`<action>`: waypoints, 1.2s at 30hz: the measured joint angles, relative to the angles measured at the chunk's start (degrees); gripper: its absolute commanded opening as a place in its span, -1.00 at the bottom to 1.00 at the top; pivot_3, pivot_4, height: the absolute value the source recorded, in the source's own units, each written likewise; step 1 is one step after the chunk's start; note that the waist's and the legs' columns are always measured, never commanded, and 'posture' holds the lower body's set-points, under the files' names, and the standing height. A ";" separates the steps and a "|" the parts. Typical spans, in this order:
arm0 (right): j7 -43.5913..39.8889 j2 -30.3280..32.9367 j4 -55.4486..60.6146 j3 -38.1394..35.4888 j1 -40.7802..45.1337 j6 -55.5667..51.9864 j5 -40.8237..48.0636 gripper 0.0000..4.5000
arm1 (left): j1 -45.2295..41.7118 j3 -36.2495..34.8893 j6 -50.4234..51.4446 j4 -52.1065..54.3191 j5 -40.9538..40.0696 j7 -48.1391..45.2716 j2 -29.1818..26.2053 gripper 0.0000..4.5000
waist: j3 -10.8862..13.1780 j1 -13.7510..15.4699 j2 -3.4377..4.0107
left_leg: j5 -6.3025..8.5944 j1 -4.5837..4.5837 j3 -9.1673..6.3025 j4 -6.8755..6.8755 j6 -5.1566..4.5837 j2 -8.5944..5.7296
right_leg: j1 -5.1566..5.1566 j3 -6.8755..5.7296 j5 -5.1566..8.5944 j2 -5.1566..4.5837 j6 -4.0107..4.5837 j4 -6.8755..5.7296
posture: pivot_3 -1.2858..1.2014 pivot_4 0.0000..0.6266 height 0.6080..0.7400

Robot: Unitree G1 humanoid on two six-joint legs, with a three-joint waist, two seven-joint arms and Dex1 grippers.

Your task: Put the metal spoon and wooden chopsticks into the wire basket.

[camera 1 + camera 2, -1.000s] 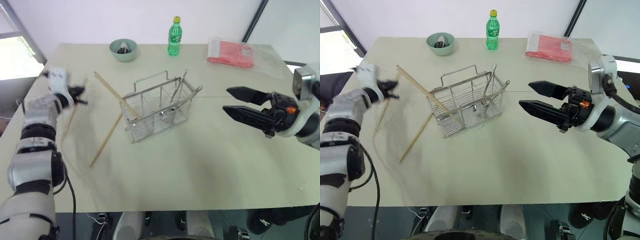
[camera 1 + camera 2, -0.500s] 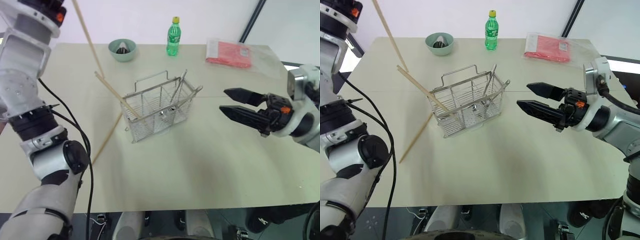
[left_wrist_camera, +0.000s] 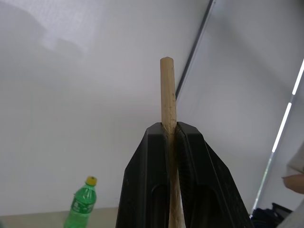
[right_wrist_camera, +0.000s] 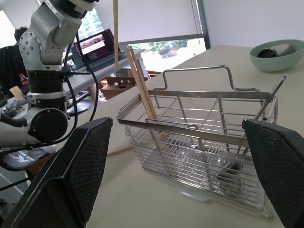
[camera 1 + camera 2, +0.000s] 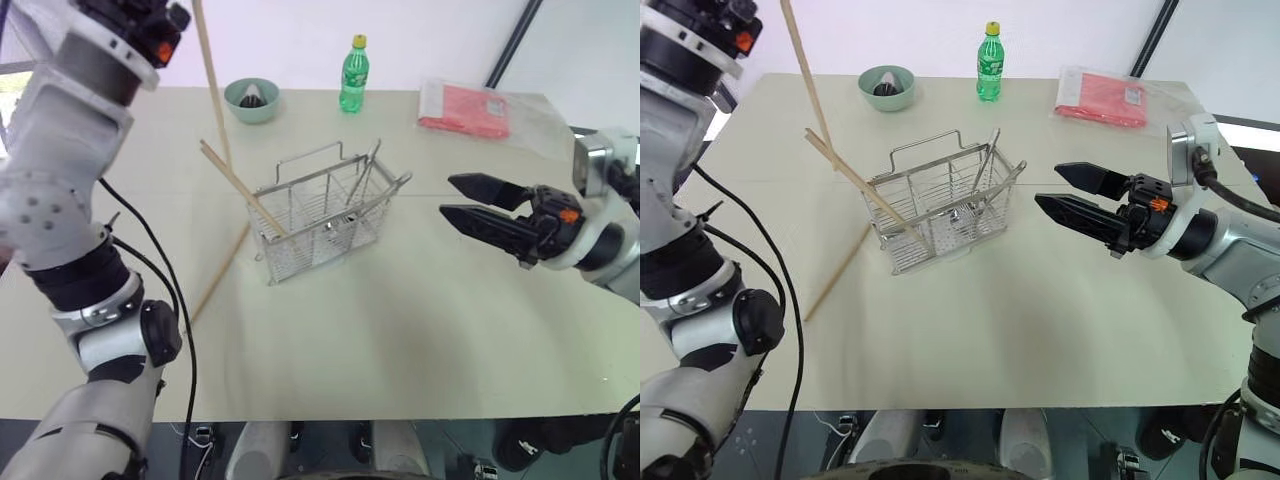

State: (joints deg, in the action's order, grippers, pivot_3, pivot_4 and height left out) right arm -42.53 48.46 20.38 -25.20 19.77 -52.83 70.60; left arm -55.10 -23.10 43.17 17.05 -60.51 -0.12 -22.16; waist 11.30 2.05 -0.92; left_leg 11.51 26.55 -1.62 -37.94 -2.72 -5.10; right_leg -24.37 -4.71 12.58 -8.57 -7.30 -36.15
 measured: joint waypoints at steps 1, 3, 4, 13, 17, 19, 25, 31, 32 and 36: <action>0.14 -0.10 -0.11 0.00 0.00 0.12 0.00 1.00 | 1.17 1.66 -0.60 1.49 1.50 1.05 1.11 -0.98 | 0.00 0.17 0.00 | 0.00 0.00 0.01 0.00 0.00 0.00 | 0.02 0.02 0.00 0.00 0.00 0.00 | 0.03 -0.52 0.15; 0.53 -0.24 -0.34 0.00 -0.01 0.33 0.01 1.00 | 3.09 4.47 -1.64 3.51 4.11 2.76 2.79 -0.98 | 0.00 0.38 0.00 | 0.00 0.06 0.03 0.00 0.00 0.00 | 0.03 0.03 0.00 0.00 0.01 -0.01 | 0.03 -0.52 0.15; 0.58 -0.25 -0.34 -0.01 -0.08 0.37 0.03 1.00 | 3.78 5.51 -2.32 4.25 5.73 3.58 3.27 -0.98 | 0.00 0.40 0.00 | 0.00 0.05 0.03 0.00 0.00 0.00 | 0.03 0.04 0.00 -0.01 0.01 0.00 | 0.03 -0.52 0.15; 1.37 -0.75 -0.34 -0.14 -0.90 0.83 0.45 1.00 | 9.06 12.12 -7.23 8.20 16.66 4.53 6.46 -0.98 | -0.01 0.38 0.01 | 0.00 0.05 0.06 0.00 0.00 0.00 | 0.04 0.03 0.01 0.00 0.02 0.01 | 0.03 -0.52 0.15; 1.79 -0.98 -0.36 -0.14 -0.85 0.88 0.52 1.00 | 10.54 14.56 -10.44 7.43 21.63 4.41 9.42 -0.98 | 0.00 0.40 0.01 | 0.00 0.08 0.07 0.00 0.00 0.00 | 0.03 0.02 0.01 -0.01 0.02 0.03 | 0.03 -0.52 0.15; 1.90 -1.19 -0.38 -0.14 -0.81 0.88 0.53 1.00 | 10.54 15.63 -11.86 6.60 23.76 4.08 10.80 -0.98 | 0.00 0.40 0.01 | 0.00 0.08 0.07 0.00 -0.01 0.00 | 0.03 0.01 0.01 -0.01 0.02 0.03 | 0.03 -0.52 0.15; 2.32 -1.18 -0.62 -0.15 -0.11 0.87 1.01 1.00 | 10.51 15.36 -12.87 5.23 24.93 3.94 13.03 0.10 | 0.00 0.35 0.01 | 0.00 0.09 0.07 0.00 -0.01 0.01 | 0.01 0.01 0.01 0.00 0.01 0.03 | 0.03 -0.52 0.15; 2.40 -1.19 -1.36 -0.14 0.05 0.87 1.26 1.00 | 10.17 12.30 -10.86 5.89 22.20 5.04 13.20 0.97 | 0.00 0.33 0.01 | 0.00 0.09 0.07 0.00 -0.02 0.01 | 0.01 0.00 0.01 0.00 0.01 0.02 | 0.03 -0.52 0.15; 2.40 -1.19 -1.62 -0.14 0.19 0.87 1.26 1.00 | 9.66 11.71 -9.84 6.11 21.29 5.55 12.67 0.97 | 0.00 0.32 0.00 | 0.00 0.10 0.07 0.00 -0.02 0.01 | 0.00 0.00 0.01 0.01 0.01 0.02 | 0.03 -0.52 0.15; 2.32 -1.20 -1.88 -0.10 0.93 0.87 1.25 1.00 | 2.09 6.91 -5.10 5.95 16.02 6.82 6.56 0.97 | 0.00 0.29 0.00 | 0.00 0.12 0.06 -0.01 -0.01 0.01 | -0.04 0.00 0.01 0.04 -0.01 0.00 | 0.03 -0.52 0.15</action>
State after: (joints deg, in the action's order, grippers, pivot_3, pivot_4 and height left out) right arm -40.20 47.27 18.50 -25.30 20.70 -51.96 71.85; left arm -53.00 -16.19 38.08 23.00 -44.49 6.70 -15.59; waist 11.30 2.33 -0.92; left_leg 11.51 26.66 -1.55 -37.95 -2.74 -5.09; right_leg -24.42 -4.71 12.59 -8.53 -7.30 -36.15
